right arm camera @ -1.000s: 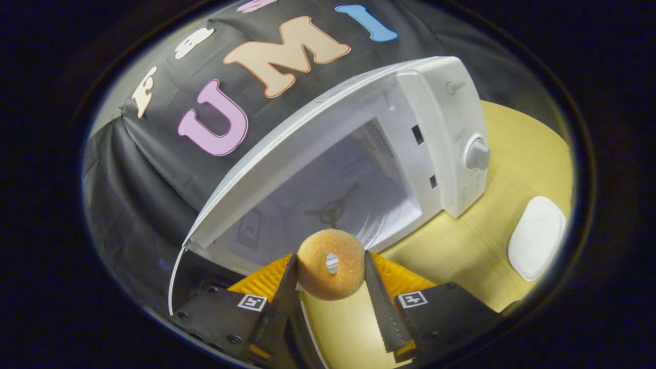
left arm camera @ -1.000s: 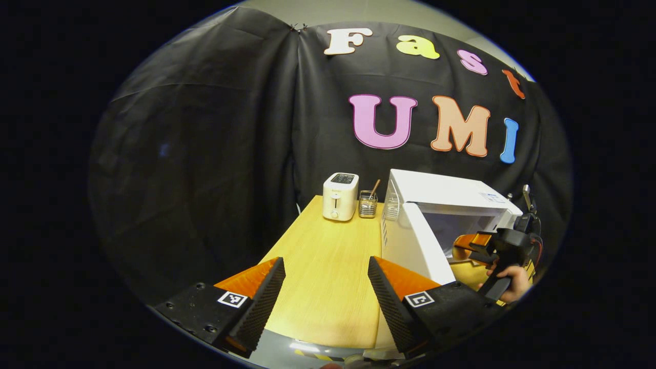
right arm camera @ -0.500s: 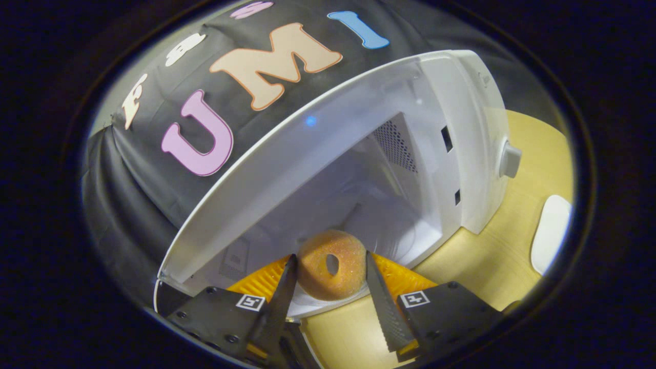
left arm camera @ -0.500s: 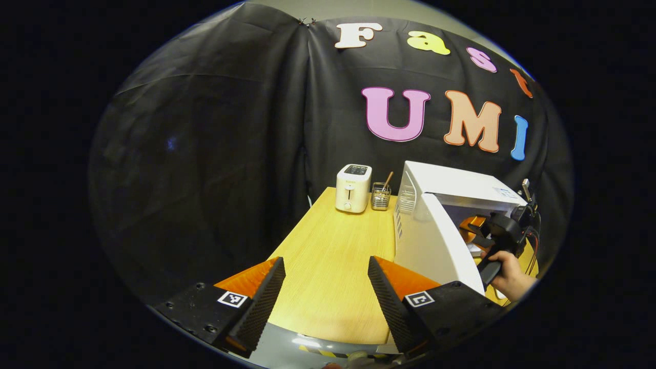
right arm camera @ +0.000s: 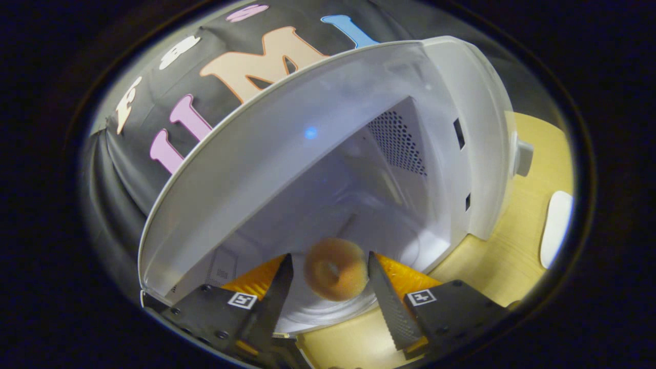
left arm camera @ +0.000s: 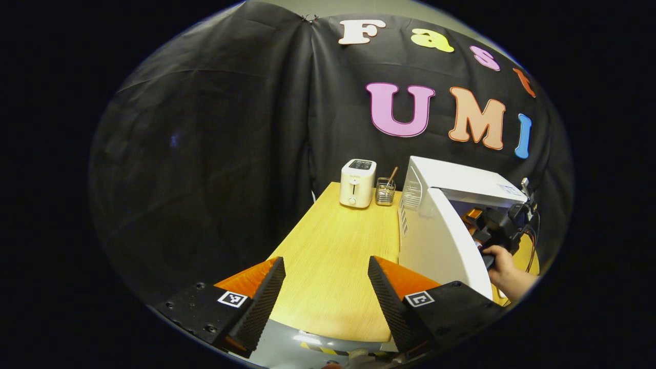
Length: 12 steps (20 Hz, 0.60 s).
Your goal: Open the microwave oven with the left hand, put the food in, and close the microwave oven.
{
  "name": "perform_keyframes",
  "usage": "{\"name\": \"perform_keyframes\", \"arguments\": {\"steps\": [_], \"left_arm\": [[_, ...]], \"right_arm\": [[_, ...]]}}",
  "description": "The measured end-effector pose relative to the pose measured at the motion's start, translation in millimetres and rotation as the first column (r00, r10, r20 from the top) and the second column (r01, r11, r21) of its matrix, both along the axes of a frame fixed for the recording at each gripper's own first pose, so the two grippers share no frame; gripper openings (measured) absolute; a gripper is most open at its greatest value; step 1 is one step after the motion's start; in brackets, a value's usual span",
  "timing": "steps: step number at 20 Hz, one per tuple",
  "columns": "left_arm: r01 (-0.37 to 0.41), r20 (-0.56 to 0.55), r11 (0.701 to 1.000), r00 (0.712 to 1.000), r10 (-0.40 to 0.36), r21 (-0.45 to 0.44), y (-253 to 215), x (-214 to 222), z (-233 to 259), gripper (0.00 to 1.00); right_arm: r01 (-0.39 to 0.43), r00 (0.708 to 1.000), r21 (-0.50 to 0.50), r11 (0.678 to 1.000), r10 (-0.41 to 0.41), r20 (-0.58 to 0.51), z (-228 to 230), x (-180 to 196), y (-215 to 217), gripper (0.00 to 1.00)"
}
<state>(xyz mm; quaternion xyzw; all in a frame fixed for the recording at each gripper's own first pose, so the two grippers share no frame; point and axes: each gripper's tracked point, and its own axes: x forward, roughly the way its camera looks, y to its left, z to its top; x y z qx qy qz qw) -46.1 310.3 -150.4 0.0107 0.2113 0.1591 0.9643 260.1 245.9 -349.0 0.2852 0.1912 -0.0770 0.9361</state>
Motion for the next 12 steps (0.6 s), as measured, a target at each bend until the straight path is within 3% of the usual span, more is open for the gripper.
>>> {"name": "perform_keyframes", "arguments": {"steps": [2,3,4,5,9,10,11,12], "left_arm": [[-0.001,0.002,1.0,1.0,0.001,-0.008,-0.8,1.7,0.4,0.96],[0.0,0.003,1.0,1.0,0.0,-0.014,-2.3,1.7,-0.8,0.96],[0.001,0.005,1.0,1.0,-0.001,-0.018,-3.4,0.9,-0.4,0.95],[0.004,0.006,1.0,1.0,-0.004,-0.021,-3.9,2.8,-1.4,0.95],[0.017,0.002,0.999,1.0,-0.017,-0.028,-6.5,4.0,-4.3,0.95],[0.021,0.0,0.999,1.0,-0.021,-0.034,-7.5,4.2,-5.5,0.95],[0.023,-0.001,0.999,1.0,-0.023,-0.039,-9.8,4.0,-5.8,0.95],[0.028,0.0,0.999,1.0,-0.028,-0.045,-11.3,4.8,-6.6,0.95]], "right_arm": [[0.005,1.0,-0.014,1.0,-0.004,0.016,5.6,-2.5,-3.4,0.9],[0.001,1.0,-0.019,1.0,-0.001,0.018,7.0,-4.7,-4.8,0.99],[-0.005,1.0,-0.023,1.0,0.006,0.019,8.0,-7.1,-5.1,0.91],[-0.013,1.0,-0.03,0.999,0.013,0.019,9.2,-10.3,-6.0,0.99],[-0.061,0.998,-0.07,0.996,0.062,0.016,16.4,-35.5,-7.4,0.99],[-0.074,0.997,-0.081,0.994,0.075,0.012,17.5,-43.3,-7.8,0.91],[-0.086,0.996,-0.092,0.992,0.087,0.007,18.7,-50.5,-8.8,0.91],[-0.101,0.995,-0.101,0.99,0.102,0.0,20.1,-58.3,-9.9,0.99]]}}
